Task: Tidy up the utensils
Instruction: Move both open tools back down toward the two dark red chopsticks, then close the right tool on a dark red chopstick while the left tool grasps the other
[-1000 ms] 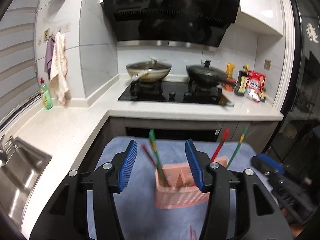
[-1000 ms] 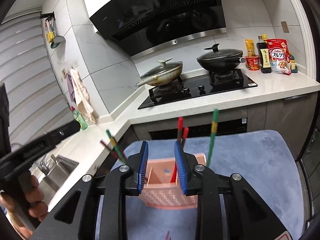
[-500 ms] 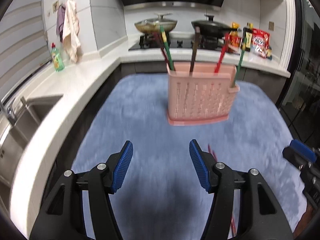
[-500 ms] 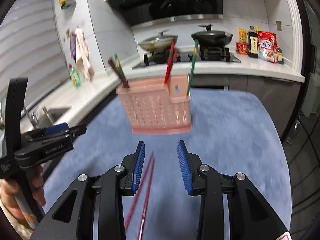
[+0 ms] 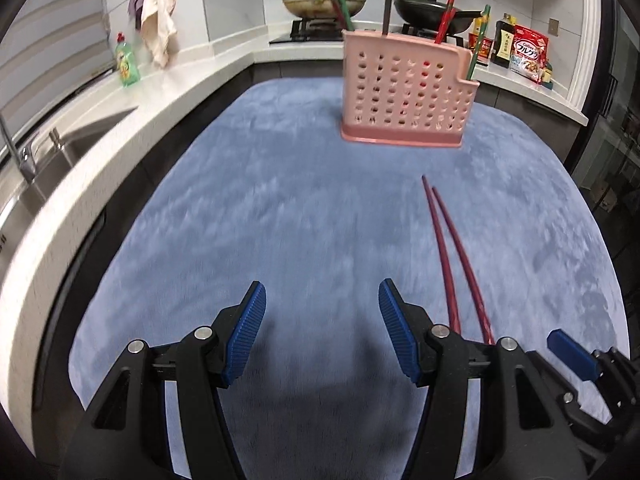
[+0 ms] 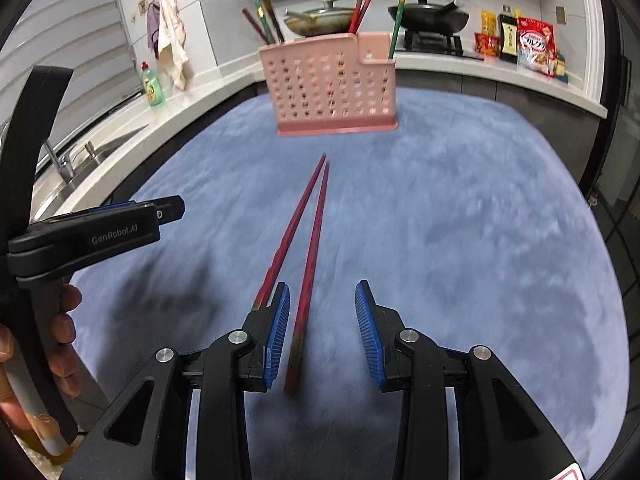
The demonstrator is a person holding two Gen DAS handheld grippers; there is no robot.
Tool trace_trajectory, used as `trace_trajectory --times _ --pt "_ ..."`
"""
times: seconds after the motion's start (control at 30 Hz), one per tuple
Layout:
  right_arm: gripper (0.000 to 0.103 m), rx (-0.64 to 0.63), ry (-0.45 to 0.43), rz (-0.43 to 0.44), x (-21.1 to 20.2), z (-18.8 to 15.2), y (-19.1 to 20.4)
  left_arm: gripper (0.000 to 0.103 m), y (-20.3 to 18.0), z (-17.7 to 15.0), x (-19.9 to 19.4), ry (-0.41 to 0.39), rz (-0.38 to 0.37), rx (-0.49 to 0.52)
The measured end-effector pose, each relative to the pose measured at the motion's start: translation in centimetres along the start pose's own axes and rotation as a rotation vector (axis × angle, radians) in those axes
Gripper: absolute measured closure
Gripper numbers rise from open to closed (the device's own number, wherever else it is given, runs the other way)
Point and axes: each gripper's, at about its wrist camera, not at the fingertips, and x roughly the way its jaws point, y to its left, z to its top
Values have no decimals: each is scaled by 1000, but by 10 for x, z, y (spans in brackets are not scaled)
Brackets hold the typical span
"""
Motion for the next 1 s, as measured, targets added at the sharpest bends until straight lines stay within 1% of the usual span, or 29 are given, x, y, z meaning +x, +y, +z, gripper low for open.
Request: trace_trajectory --times 0.1,0.17,0.27,0.33,0.47,0.6,0.63,0.7,0.8,0.87,1.0 --pt "69 5 8 1 3 -10 5 47 3 -9 1 13 1 -8" --pt "71 9 10 5 5 -15 7 47 3 -13 2 25 1 -12" --pt "75 2 22 1 10 -22 11 47 5 -20 4 40 1 -15" --pt "80 -2 28 0 12 -24 12 47 5 -24 6 50 0 -15" --pt "84 1 35 -6 18 -27 13 47 7 -30 8 68 -4 -17" --pt "92 2 35 -11 20 -28 11 46 7 -34 9 76 -6 -15" --pt "95 2 34 -11 21 -28 11 45 6 -34 9 77 -6 -15" --pt "95 -2 32 -17 21 -29 11 41 5 -35 9 80 -8 -13" --pt "96 6 15 -45 17 -29 6 40 0 -35 8 79 -17 -3" --pt "96 27 13 -54 14 -29 -2 38 -5 -36 7 81 -34 4" --pt "96 75 7 -73 7 -30 -20 24 -20 -38 6 82 -96 16"
